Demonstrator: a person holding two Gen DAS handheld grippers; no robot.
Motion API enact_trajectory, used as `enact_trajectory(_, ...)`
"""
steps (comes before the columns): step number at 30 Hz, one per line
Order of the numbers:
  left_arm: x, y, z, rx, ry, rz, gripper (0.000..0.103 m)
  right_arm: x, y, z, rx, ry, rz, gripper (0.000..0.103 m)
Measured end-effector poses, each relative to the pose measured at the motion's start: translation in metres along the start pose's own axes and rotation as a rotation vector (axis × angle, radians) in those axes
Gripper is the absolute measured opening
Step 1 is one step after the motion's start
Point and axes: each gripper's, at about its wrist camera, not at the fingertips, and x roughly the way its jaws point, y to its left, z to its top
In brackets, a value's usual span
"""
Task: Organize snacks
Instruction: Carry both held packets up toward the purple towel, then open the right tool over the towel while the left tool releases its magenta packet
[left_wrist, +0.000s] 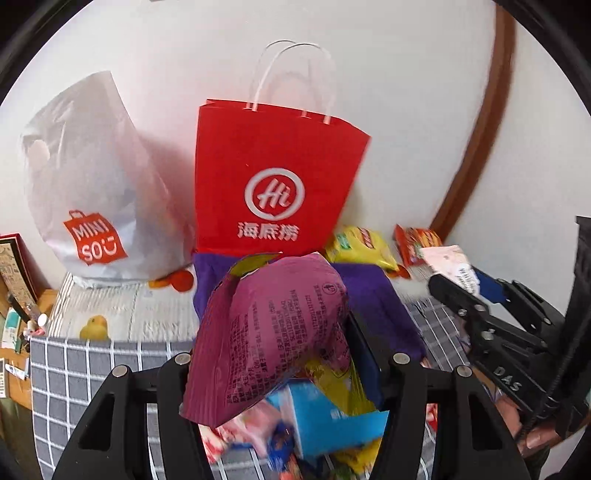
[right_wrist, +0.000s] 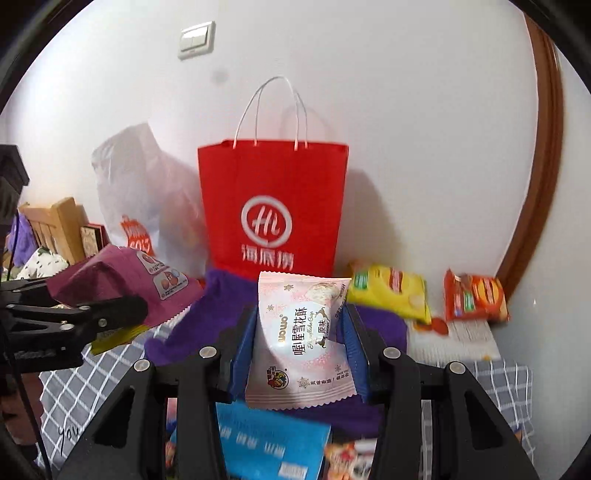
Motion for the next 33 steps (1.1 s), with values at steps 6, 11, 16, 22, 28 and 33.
enact_trajectory(6, 0.038, 0.015, 0.027, -0.031, 0.026, 0.023, 0.057, 0.057, -0.012, 0.020, 0.062, 0.108, 0.124, 0.045)
enact_trajectory(11, 0.070, 0.024, 0.038, -0.047, 0.051, 0.023, 0.057, 0.089, -0.023, 0.020, 0.088, 0.116, 0.093, 0.045)
enact_trajectory(16, 0.103, 0.033, 0.031, -0.029, 0.085, 0.052, 0.057, 0.123, -0.036, -0.003, 0.101, 0.150, 0.042, 0.045)
enact_trajectory(22, 0.139, 0.051, 0.015, -0.054, 0.171, 0.045, 0.057, 0.157, -0.050, -0.022, 0.070, 0.260, 0.003, 0.045)
enact_trajectory(28, 0.162, 0.056, 0.003, -0.074, 0.235, 0.049, 0.057, 0.185, -0.052, -0.040, 0.040, 0.360, -0.038, 0.045)
enact_trajectory(33, 0.175, 0.050, -0.005, -0.055, 0.271, 0.063, 0.057, 0.195, -0.048, -0.049, 0.027, 0.409, -0.049, 0.045)
